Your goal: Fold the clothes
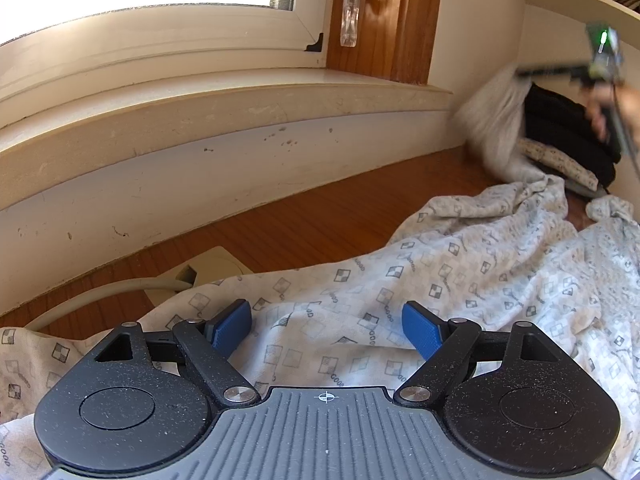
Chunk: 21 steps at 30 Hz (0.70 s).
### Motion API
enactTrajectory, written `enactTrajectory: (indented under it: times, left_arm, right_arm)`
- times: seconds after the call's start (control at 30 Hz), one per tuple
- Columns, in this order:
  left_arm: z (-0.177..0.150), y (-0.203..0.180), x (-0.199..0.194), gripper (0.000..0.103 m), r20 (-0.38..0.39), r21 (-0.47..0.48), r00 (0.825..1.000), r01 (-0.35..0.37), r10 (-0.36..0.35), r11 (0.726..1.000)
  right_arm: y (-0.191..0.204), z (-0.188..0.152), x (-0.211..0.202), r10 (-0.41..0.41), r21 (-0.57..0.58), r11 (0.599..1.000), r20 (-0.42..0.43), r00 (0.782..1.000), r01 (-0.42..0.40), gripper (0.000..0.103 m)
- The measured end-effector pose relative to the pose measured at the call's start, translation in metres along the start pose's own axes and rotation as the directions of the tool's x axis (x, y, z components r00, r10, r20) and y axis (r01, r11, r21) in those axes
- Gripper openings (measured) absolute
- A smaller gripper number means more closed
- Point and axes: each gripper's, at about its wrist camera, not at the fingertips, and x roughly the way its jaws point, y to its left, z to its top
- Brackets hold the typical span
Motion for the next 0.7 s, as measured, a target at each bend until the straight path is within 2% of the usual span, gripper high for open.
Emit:
enactTrajectory:
  times: [0.1, 0.2, 0.27, 0.33, 0.4, 0.43, 0.47, 0.5, 0.6, 0.7]
  left_arm:
    - [0.000, 0.000, 0.000, 0.085, 0.003, -0.004, 1.000, 0.001, -0.001, 1.000]
    - [0.000, 0.001, 0.000, 0.085, 0.005, -0.012, 1.000, 0.002, -0.002, 1.000]
    - [0.000, 0.002, 0.000, 0.085, 0.005, -0.015, 1.000, 0.004, -0.004, 1.000]
    - [0.000, 0.001, 0.000, 0.085, 0.004, -0.010, 1.000, 0.006, -0.006, 1.000]
    - [0.000, 0.000, 0.001, 0.085, 0.002, -0.005, 1.000, 0.002, -0.002, 1.000]
    - [0.000, 0.000, 0.001, 0.085, 0.002, -0.003, 1.000, 0.000, 0.000, 1.000]
    - [0.000, 0.000, 0.001, 0.085, 0.001, -0.003, 1.000, 0.000, 0.000, 1.000]
    - [0.000, 0.000, 0.001, 0.085, 0.001, -0.003, 1.000, 0.000, 0.000, 1.000]
    - [0.000, 0.000, 0.002, 0.085, 0.000, -0.002, 1.000, 0.000, 0.000, 1.000]
    - [0.001, 0.000, 0.003, 0.085, -0.002, 0.001, 1.000, 0.000, 0.000, 1.000]
  right_arm:
    - [-0.041, 0.042, -0.020, -0.167, -0.021, 0.985, 0.096, 0.981, 0.170, 0.005]
    - [-0.079, 0.066, -0.027, -0.286, 0.006, 0.958, 0.128, 0.950, 0.287, 0.005]
    - [-0.101, 0.072, -0.021, -0.362, 0.032, 0.932, 0.088, 0.928, 0.361, 0.005]
    - [-0.121, 0.068, -0.009, -0.430, 0.065, 0.901, -0.009, 0.903, 0.430, 0.005]
    - [-0.134, 0.051, 0.007, -0.463, 0.079, 0.878, -0.111, 0.879, 0.473, 0.016]
    - [-0.139, 0.041, 0.015, -0.474, 0.084, 0.868, -0.154, 0.867, 0.489, 0.038]
    - [-0.139, 0.032, 0.019, -0.469, 0.085, 0.869, -0.167, 0.867, 0.487, 0.053]
    - [-0.138, 0.022, 0.023, -0.460, 0.086, 0.874, -0.172, 0.871, 0.479, 0.055]
    - [-0.116, 0.001, 0.021, -0.359, 0.082, 0.925, -0.126, 0.925, 0.370, 0.058]
    - [-0.080, -0.017, 0.011, -0.194, 0.082, 0.976, -0.076, 0.978, 0.200, 0.068]
